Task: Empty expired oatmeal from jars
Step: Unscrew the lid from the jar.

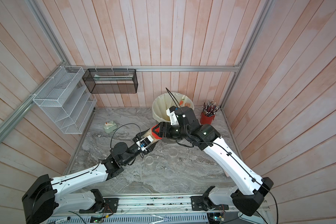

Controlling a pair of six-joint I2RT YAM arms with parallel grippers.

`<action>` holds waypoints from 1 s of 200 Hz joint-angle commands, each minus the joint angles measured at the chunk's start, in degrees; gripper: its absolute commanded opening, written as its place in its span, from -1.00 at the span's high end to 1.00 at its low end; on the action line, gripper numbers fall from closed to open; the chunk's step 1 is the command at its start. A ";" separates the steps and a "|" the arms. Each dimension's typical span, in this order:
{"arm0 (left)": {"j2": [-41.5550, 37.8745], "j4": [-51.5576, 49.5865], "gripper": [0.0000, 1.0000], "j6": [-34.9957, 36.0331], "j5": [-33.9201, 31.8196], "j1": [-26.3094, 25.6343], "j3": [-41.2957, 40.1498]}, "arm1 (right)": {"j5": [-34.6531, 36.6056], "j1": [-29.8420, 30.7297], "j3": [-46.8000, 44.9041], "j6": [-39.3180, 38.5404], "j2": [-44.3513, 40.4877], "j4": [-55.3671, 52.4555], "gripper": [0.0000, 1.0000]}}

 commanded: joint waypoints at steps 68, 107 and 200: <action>-3.00 -2.31 0.65 -11.82 15.31 1.72 1.37 | 2.25 1.99 6.06 -23.13 2.71 -2.67 0.24; -4.31 -2.44 0.66 -18.84 26.81 3.58 1.27 | -8.65 1.88 4.38 -39.71 4.13 -1.29 0.25; -5.82 -4.24 0.71 -19.36 29.75 5.35 0.55 | -10.49 -1.17 3.47 -63.83 3.04 -1.72 -0.08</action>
